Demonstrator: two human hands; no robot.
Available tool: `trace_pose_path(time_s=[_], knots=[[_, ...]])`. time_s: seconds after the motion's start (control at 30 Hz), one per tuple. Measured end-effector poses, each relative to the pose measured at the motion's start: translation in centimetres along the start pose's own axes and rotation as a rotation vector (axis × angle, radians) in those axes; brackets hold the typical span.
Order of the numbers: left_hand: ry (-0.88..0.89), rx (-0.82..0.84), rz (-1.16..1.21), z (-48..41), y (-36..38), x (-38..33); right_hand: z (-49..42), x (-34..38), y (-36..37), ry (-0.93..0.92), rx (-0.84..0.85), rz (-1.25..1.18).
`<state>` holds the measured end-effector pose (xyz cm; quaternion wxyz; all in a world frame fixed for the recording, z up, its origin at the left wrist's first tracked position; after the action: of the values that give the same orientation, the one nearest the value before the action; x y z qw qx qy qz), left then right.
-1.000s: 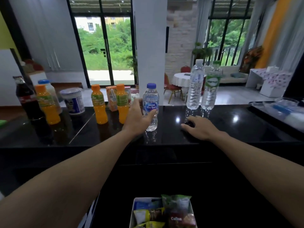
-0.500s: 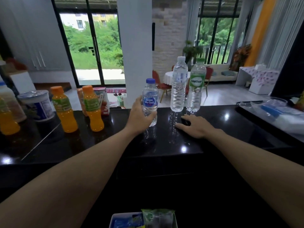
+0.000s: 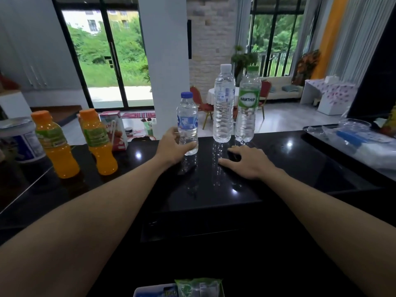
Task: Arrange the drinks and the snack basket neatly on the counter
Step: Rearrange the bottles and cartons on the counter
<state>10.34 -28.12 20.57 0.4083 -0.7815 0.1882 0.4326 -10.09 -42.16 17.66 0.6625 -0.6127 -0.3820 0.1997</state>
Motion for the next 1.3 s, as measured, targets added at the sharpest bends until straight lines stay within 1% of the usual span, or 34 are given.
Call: trace_pose_path(time_s=[0.07, 0.2, 0.37, 0.67, 0.97, 1.07, 1.17, 1.3], knots=[[-0.034, -0.028, -0.043, -0.5, 0.3, -0.1, 0.1, 0.1, -0.1, 0.001, -0.004, -0.004], [-0.048, -0.053, -0.088, -0.8, 0.9, -0.2, 0.1, 0.2, -0.2, -0.007, -0.012, -0.001], [0.018, -0.074, -0.164, -1.0, 1.0, -0.4, 0.1, 0.4, -0.2, -0.014, -0.019, 0.012], [0.016, 0.010, -0.134, -3.7, 2.4, -0.7, 0.2, 0.4, -0.1, -0.028, -0.006, 0.021], [0.007, 0.114, -0.154, -5.9, 4.5, 0.0, 0.2, 0.3, 0.0, -0.020, -0.003, 0.004], [0.019, 0.096, -0.129, -5.9, 4.8, 0.5, 0.2, 0.3, 0.0, -0.014, -0.005, -0.008], [0.005, 0.053, -0.149, -6.1, 4.8, 0.7, 0.2, 0.3, 0.0, -0.014, 0.000, -0.003], [0.028, -0.009, -0.169, -6.1, 4.7, 0.4, 0.2, 0.3, 0.1, -0.016, -0.002, 0.005]])
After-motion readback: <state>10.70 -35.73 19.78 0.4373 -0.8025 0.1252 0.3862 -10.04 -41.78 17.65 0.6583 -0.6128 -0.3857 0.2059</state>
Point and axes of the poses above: each hand's wrist, its own z-axis away from the middle knuckle, its own y-axis out of the palm, x = y × z, the point moved 5 cm from there along -z, towards the middle knuckle, and after that the axes turned 7 degrees about x, right-handed, at the moved point
